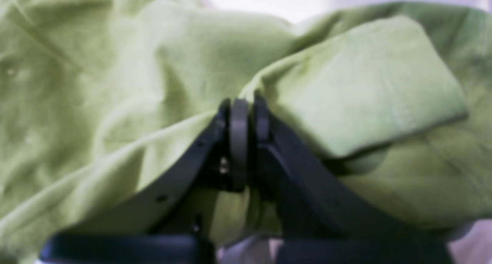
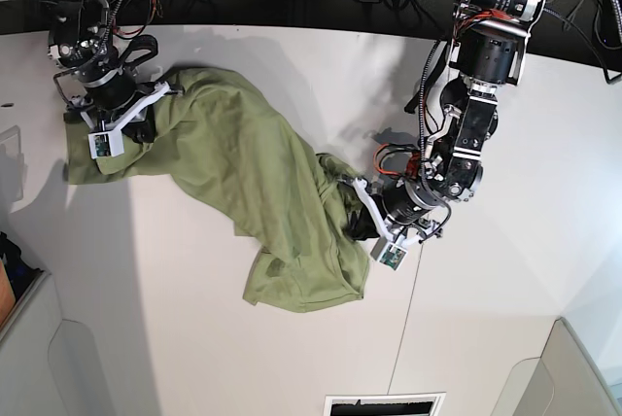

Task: Layout the t-shirt on the table in an organized manner, then fold the t-shirt properly
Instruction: 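Lift the shirt and pull the grippers apart to stretch it out, then release with the left gripper and regrasp the shirt edge nearby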

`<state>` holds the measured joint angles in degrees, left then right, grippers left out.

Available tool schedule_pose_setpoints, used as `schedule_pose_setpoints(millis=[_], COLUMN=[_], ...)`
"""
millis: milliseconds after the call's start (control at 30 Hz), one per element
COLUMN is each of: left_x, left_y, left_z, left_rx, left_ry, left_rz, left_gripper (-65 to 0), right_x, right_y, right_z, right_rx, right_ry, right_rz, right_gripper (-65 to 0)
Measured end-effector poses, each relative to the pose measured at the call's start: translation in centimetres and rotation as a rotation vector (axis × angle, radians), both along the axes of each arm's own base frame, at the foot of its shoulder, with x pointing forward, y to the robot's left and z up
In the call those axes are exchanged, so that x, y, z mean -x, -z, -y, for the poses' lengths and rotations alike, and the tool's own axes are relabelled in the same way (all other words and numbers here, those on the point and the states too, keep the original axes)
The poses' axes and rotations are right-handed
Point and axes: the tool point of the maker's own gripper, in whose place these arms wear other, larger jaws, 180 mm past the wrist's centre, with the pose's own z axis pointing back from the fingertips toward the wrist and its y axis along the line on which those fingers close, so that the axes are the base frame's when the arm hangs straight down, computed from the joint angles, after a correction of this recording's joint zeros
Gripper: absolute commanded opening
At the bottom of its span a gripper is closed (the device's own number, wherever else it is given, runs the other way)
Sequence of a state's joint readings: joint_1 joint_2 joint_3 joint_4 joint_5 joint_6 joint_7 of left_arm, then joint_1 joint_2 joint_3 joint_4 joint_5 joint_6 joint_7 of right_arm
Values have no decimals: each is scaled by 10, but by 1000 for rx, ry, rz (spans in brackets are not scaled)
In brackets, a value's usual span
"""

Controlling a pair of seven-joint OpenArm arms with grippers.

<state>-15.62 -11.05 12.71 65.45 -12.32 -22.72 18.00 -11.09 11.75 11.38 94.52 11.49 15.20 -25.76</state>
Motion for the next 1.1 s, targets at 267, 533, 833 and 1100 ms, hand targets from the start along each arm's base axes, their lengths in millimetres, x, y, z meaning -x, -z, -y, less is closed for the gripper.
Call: schedule_pose_setpoints(millis=[267,533,833,1100], left_x=[-8,-8,3,46], left_y=[-5,-37,-80,-70], left_z=[-117,-160,-205,-154], left_rx=[-125,-3,-33,72], left_ry=[-245,-300,-317,-112], left_rz=[-24,-30,27,-71], left_gripper=[-650,-650,-650,-640], right_x=[-2,-2,-6,-8], right_y=[-10,-15,-22,-25], right_z=[44,58,65,59], right_rx=[35,23,24,-48], right_ry=[111,155,152,162], right_rz=[30,44,59,74], right_gripper=[-650,-650,-644,-429])
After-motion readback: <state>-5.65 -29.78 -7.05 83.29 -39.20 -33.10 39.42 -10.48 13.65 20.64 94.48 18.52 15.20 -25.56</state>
